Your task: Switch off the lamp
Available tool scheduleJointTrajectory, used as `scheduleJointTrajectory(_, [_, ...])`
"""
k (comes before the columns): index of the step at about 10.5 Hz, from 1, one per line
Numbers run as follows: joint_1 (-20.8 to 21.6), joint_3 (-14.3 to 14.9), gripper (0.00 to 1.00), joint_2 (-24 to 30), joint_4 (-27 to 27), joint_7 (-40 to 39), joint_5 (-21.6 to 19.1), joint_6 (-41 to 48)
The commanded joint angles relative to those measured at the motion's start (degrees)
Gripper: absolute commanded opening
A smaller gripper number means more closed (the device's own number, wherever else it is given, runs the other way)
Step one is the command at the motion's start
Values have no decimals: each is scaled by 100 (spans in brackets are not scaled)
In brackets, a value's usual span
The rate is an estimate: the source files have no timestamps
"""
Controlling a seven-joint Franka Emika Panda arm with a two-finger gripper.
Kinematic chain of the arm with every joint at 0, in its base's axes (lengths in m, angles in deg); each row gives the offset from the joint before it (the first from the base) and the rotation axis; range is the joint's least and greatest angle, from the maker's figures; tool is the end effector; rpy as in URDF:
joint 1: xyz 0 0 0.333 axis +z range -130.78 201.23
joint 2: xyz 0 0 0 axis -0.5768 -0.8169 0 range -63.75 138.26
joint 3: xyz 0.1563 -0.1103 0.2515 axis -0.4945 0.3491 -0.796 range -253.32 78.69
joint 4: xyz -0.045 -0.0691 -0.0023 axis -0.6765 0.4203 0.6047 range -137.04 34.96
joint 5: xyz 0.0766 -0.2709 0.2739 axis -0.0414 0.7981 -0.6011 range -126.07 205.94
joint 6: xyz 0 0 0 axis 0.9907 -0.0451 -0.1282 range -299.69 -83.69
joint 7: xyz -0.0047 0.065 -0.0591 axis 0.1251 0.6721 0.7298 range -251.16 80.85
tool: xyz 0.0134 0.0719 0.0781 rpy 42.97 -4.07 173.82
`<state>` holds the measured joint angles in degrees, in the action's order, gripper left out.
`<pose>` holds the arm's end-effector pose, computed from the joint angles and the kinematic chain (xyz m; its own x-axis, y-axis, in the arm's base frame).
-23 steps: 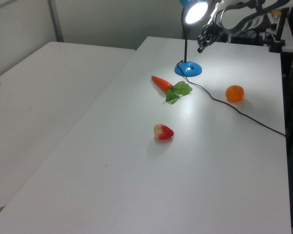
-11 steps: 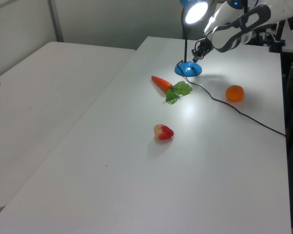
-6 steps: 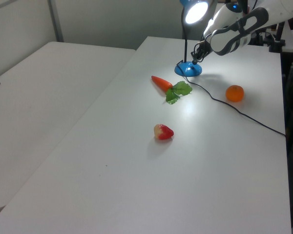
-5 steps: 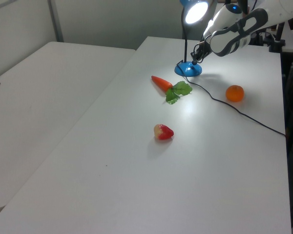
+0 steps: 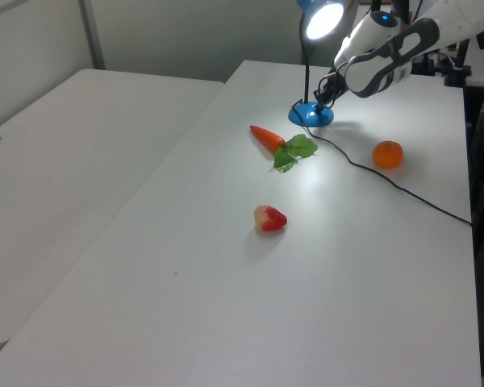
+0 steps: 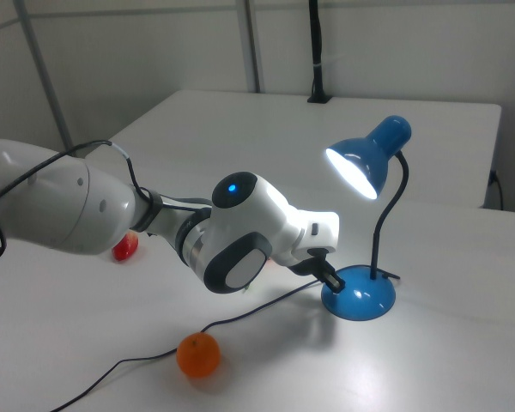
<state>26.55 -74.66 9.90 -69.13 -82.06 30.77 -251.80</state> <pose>0.6329 -0.2414 0.3224 0.7270 -0.4289 0.5362 -0.4846 -0.8737 -0.0419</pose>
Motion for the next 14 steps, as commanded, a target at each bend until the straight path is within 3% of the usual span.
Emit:
scheduleJointTrajectory(1, [59,0,0,-77,26,50,-94,-120])
scheduleJointTrajectory(7, [76,-9,0,-59,-229,6,-24,-102])
scheduleJointTrajectory(10, [76,-18,0,212,-247,6,-24,116])
scheduleJointTrajectory(14, [523,-18,0,1361,-247,-2,11,2493])
